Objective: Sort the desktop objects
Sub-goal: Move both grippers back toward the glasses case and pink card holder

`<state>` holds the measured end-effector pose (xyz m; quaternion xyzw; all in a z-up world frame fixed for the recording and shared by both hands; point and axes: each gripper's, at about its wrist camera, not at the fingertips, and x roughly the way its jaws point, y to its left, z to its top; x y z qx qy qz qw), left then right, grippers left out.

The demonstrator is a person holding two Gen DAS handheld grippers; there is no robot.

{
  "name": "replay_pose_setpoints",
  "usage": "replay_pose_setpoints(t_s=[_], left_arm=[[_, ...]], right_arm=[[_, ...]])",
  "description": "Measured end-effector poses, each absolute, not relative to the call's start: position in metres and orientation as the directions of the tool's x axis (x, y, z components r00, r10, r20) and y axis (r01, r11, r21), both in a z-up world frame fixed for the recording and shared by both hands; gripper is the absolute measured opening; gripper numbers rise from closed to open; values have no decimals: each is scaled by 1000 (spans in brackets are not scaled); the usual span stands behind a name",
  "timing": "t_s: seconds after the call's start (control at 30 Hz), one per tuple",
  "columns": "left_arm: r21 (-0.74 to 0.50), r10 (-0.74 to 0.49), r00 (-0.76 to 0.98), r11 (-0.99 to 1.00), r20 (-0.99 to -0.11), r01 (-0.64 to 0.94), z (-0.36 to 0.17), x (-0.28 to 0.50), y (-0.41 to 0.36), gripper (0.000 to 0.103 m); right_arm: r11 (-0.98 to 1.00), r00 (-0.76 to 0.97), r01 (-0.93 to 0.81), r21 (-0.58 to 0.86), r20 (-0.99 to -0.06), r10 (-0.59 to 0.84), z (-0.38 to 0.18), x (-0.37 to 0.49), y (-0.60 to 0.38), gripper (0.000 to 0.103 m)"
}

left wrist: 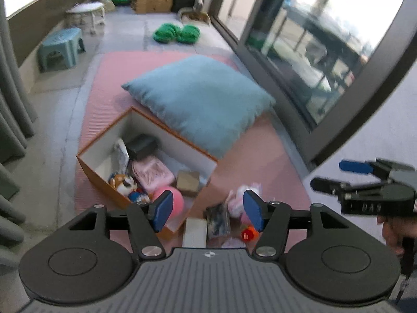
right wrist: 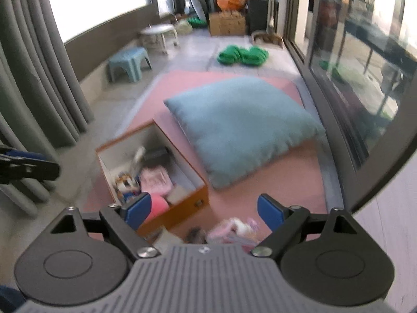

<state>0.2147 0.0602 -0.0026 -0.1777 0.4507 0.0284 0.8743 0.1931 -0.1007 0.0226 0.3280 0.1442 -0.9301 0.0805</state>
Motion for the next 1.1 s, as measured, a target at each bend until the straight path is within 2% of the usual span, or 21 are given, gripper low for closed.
replay_pose_setpoints(t_s=[0.13, 0.33, 0.77, 0.83, 1.1], left_arm=[[-281, -138, 551, 942, -823, -183, -22, 216, 42, 70], [-210, -129, 502, 972, -855, -107, -48, 221, 17, 71], [-43, -82, 365, 993, -927, 114, -137, 224, -26, 74], [-27, -66, 346, 993, -936, 114, -151, 226, -26, 74], [-88, -99, 315, 995, -944, 50, -199, 242, -28, 75]], right_arm=[[-958, -756, 197, -208, -654, -14, 11, 191, -76, 90], [-958, -736, 171, -228, -676, 29, -4, 185, -49, 90], [-885, -655, 320, -339, -754, 52, -65, 167, -22, 90], [-876, -647, 337, -346, -761, 51, -75, 161, -17, 90], [-866, -603, 389, -315, -797, 19, -110, 142, -7, 90]])
